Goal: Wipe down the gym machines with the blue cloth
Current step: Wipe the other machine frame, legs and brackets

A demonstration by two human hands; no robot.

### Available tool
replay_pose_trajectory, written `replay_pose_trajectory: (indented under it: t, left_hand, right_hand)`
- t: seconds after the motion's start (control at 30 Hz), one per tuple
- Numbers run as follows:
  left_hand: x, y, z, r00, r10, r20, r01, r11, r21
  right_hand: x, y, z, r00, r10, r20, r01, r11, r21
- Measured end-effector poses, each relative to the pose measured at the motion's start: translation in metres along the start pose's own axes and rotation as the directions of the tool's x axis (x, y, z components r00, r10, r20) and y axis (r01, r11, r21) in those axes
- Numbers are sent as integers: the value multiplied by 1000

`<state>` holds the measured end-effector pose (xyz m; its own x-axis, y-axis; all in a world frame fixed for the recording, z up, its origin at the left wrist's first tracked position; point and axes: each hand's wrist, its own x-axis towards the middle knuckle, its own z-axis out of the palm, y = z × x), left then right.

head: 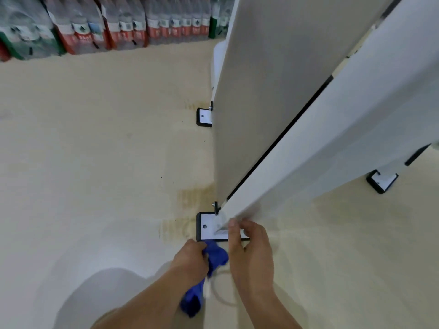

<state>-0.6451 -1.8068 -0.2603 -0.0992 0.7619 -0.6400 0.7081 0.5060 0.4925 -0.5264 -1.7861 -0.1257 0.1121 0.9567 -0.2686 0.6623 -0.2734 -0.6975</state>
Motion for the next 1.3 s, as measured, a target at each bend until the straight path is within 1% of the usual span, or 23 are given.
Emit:
replay_pose_trajectory:
  t: [0.1, 0.13, 0.2, 0.23, 0.3, 0.37, 0.43, 0.5, 0.6, 0.67, 0.73, 0.8, 0.87, 0.97, 1.03, 1.07, 1.17, 1.23, 1.3]
  left_hand:
    - [-23, 21, -42, 992, -18, -126, -17, 961, -276]
    - [-32, 31, -58, 989, -23, -147, -32, 932, -362]
    - [-56, 54, -91, 986, -2, -168, -91, 833, -546]
    - [-68, 65, -107, 980, 0, -198, -122, 790, -601]
    - [-97, 90, -141, 962, 18, -272, -198, 734, -650]
    - [-136, 120, -180, 964, 66, -257, -238, 639, -731]
    - [-180, 149, -224, 976, 128, -174, -216, 547, -809]
    - [-226, 172, -270, 980, 136, -144, -194, 516, -835]
    - [-297, 201, -338, 980, 101, -170, -197, 495, -846]
    - [-343, 221, -381, 982, 82, -169, -188, 493, -850]
    - [-386, 245, -422, 977, 85, -198, -213, 509, -834]
    - [-425, 270, -462, 967, 100, -235, -253, 511, -822]
    - [-457, 294, -503, 957, 106, -269, -285, 500, -818]
    - [-495, 327, -554, 950, 102, -297, -307, 500, -810]
    - [-516, 344, -584, 939, 122, -323, -340, 497, -799]
    - [-524, 349, -596, 935, 131, -331, -350, 504, -789]
    - [-533, 355, -621, 932, 105, -346, -346, 544, -765]
    - [-531, 356, -635, 929, 83, -360, -341, 565, -751]
    - [-523, 360, -652, 929, 69, -363, -337, 561, -756]
  right_hand:
    - [-9, -19, -21, 1000, 7, 19, -6, 999, -44]
    - [-13, -26, -30, 1000, 10, 21, -9, 998, -63]
    - [-21, -43, -50, 1000, -4, 17, 5, 995, -98]
    - [-25, -55, -62, 1000, -17, 20, 19, 994, -109]
    - [-36, -81, -85, 998, -51, 32, 54, 993, -106]
    - [-53, -114, -113, 997, -66, 49, 71, 992, -104]
    - [-73, -156, -144, 994, -80, 75, 88, 989, -118]
    - [-95, -204, -176, 988, -88, 124, 97, 993, -73]
    - [-127, -287, -227, 975, -104, 197, 97, 994, 47]
    - [-149, -343, -261, 966, -112, 234, 95, 992, 84]
    - [-167, -395, -295, 961, -119, 249, 89, 988, 130]
    - [-184, -447, -332, 958, -151, 243, 118, 983, 144]
    - [-192, -495, -367, 956, -215, 198, 195, 974, 117]
    - [-197, -546, -414, 930, -361, 66, 360, 933, 19]
    - [-197, -577, -437, 905, -425, 1, 425, 905, 31]
    - [-196, -593, -444, 913, -407, -5, 407, 911, 76]
    - [-190, -633, -453, 959, -283, 33, 271, 941, 203]
    - [-181, -649, -451, 965, -260, 27, 246, 938, 246]
    - [-169, -662, -446, 969, -246, 19, 230, 927, 295]
